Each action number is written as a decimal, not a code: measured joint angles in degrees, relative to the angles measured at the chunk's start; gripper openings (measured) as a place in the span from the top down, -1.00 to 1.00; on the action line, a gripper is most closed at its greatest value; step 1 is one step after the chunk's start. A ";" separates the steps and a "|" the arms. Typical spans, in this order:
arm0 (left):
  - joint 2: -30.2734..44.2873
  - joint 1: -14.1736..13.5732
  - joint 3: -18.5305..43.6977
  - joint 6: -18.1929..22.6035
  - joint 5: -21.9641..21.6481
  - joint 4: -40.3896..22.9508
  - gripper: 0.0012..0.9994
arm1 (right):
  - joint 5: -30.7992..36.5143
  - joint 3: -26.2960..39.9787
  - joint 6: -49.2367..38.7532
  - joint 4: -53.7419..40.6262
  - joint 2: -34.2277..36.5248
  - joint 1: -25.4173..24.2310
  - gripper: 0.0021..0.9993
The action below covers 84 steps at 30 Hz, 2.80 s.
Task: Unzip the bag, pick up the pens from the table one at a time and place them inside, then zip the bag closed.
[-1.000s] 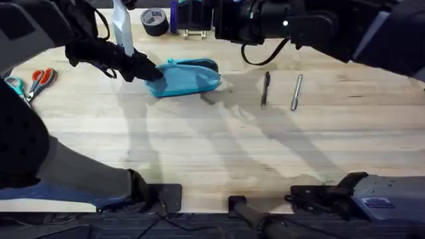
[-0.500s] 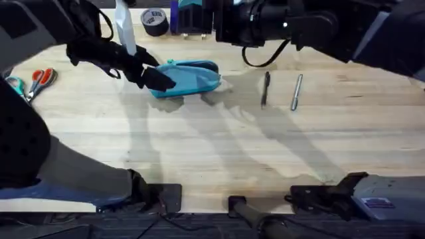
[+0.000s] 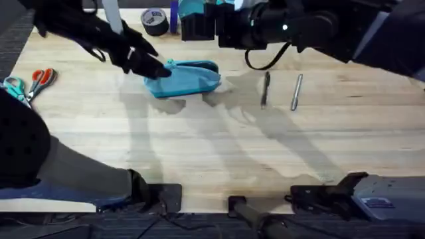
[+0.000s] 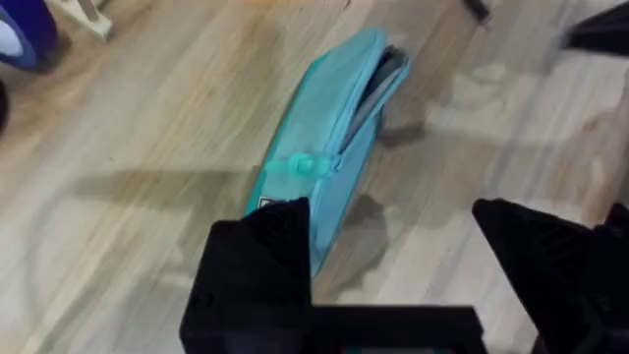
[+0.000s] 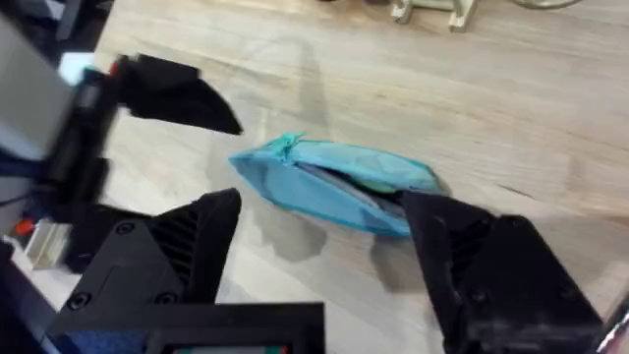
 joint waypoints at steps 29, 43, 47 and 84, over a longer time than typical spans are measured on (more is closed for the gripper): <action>-4.14 0.00 24.45 0.23 -9.01 -22.40 -0.99 | 0.85 0.00 -23.25 -0.04 0.00 0.00 -0.99; -11.34 0.00 24.45 -9.30 -13.86 -22.38 -0.99 | -2.57 0.00 -27.50 -1.05 0.00 0.00 -0.99; -12.45 0.00 24.45 -12.06 -15.20 -22.38 -0.99 | -2.59 0.10 -28.30 -1.82 0.00 0.00 -0.99; -15.21 0.00 24.45 -13.95 -16.74 -22.38 -0.99 | -8.21 9.30 -39.01 -16.85 1.12 -1.32 0.95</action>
